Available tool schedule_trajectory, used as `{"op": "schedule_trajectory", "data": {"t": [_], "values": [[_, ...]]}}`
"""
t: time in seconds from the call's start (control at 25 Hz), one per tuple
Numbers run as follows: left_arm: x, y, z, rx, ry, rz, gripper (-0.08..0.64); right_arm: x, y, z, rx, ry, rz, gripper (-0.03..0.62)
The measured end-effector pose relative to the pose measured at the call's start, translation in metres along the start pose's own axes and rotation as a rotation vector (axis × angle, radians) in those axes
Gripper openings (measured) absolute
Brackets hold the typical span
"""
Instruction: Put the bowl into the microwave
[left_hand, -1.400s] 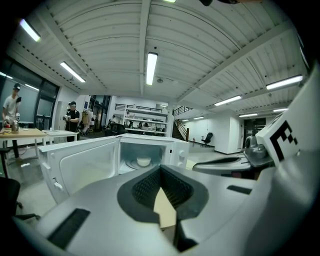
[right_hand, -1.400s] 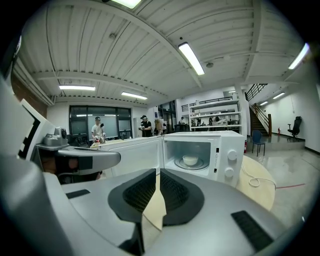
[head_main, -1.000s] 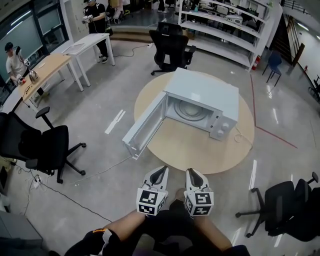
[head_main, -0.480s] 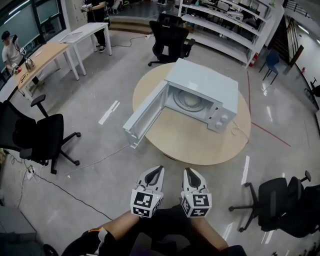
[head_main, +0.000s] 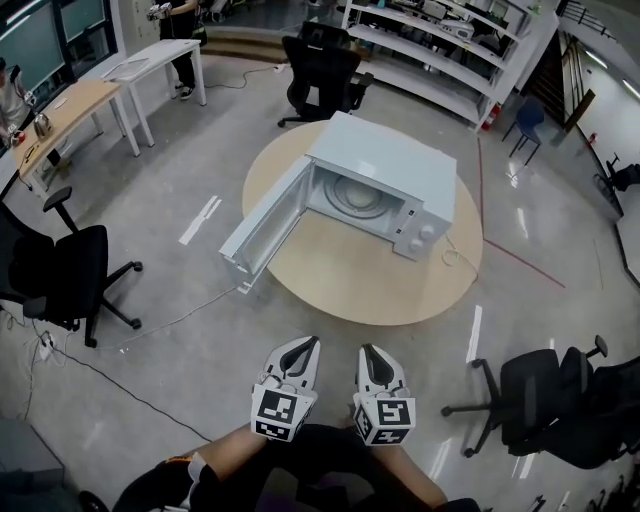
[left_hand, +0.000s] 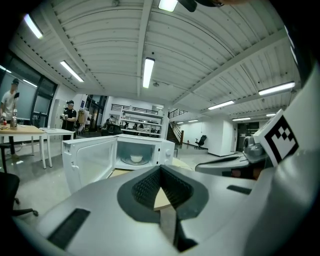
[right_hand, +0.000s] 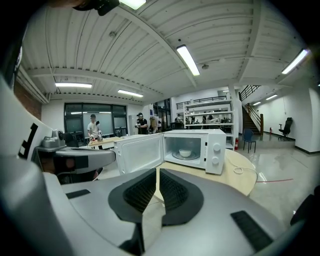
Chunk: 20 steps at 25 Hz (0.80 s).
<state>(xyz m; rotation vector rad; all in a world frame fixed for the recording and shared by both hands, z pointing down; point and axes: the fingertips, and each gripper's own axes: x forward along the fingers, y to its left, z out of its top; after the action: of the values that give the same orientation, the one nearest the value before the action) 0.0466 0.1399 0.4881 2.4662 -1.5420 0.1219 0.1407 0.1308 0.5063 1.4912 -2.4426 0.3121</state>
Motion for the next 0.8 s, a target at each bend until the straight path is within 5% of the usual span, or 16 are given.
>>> {"op": "schedule_trajectory", "data": {"t": [0.8], "values": [[-0.04,-0.041,-0.011,0.05,-0.005,0.035,0.046,-0.056,0.017,-0.018,-0.035,-0.027,0.021,0.034]]}}
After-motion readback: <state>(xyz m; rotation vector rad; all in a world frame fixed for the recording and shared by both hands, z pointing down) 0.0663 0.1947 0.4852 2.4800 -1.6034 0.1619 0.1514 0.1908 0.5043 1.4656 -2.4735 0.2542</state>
